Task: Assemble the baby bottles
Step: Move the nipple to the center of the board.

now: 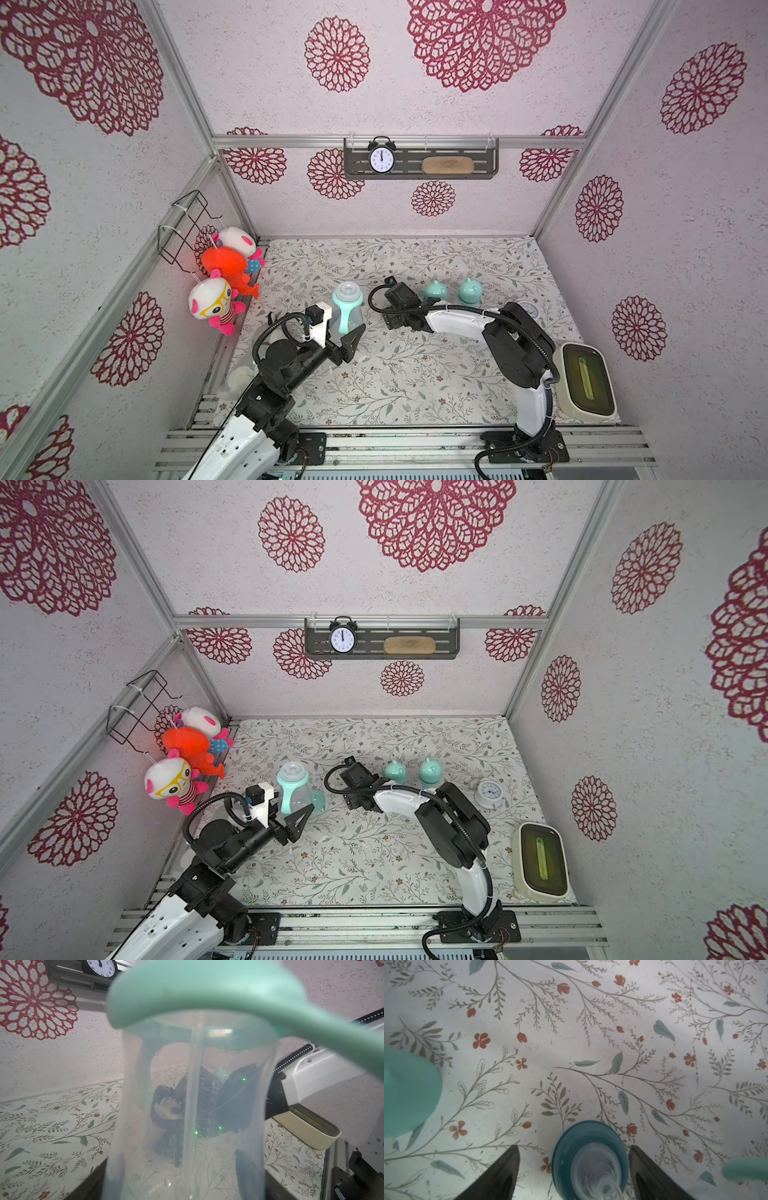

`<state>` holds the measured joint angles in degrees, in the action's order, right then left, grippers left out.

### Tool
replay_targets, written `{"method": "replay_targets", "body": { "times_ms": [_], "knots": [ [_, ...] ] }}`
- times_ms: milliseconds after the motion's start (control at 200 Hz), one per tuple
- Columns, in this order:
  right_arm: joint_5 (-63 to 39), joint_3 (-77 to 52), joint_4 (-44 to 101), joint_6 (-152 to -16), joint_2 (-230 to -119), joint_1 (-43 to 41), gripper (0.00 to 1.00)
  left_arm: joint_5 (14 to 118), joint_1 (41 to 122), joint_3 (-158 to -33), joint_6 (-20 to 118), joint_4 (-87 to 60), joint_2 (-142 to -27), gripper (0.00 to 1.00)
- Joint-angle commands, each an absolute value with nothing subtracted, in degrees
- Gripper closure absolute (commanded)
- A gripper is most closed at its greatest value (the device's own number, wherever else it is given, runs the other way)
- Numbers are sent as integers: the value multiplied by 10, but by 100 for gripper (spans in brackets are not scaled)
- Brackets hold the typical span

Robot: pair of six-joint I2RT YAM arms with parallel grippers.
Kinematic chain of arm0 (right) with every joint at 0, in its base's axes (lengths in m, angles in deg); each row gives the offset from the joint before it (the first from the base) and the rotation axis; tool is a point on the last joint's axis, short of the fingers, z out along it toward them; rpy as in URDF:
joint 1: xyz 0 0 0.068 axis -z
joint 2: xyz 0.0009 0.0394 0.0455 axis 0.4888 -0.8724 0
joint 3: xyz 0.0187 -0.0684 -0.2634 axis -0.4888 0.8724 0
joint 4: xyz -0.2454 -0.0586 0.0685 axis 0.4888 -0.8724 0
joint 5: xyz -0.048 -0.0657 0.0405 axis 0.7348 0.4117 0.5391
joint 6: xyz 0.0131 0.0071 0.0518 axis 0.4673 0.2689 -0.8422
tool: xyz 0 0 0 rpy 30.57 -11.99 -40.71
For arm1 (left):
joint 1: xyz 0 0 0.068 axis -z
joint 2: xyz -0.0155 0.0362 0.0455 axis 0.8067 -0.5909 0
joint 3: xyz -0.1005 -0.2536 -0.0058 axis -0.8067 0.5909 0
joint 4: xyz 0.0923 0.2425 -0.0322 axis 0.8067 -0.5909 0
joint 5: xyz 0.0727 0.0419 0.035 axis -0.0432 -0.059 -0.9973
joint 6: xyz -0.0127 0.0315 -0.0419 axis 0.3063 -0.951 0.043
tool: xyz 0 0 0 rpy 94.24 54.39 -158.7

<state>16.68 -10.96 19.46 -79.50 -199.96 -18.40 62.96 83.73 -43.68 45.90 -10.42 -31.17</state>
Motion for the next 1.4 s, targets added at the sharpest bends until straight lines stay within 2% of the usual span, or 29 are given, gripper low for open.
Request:
{"method": "replay_targets", "body": {
  "times_ms": [0, 325, 580, 886, 1396],
  "knots": [
    [126, -129, 177, -806, -2000, -182, 19, 633, 834, -449, 460, -90, -306, 100],
    [55, -130, 163, -800, -1989, -194, 23, 631, 835, -448, 460, -88, -306, 100],
    [65, -127, 109, -802, -1956, -235, 23, 629, 834, -447, 458, -90, -303, 100],
    [82, -110, 94, -795, -1907, -242, 17, 630, 834, -445, 459, -87, -303, 100],
    [42, -83, 133, -777, -1946, -211, 15, 631, 834, -451, 456, -93, -302, 100]
  ]
}}
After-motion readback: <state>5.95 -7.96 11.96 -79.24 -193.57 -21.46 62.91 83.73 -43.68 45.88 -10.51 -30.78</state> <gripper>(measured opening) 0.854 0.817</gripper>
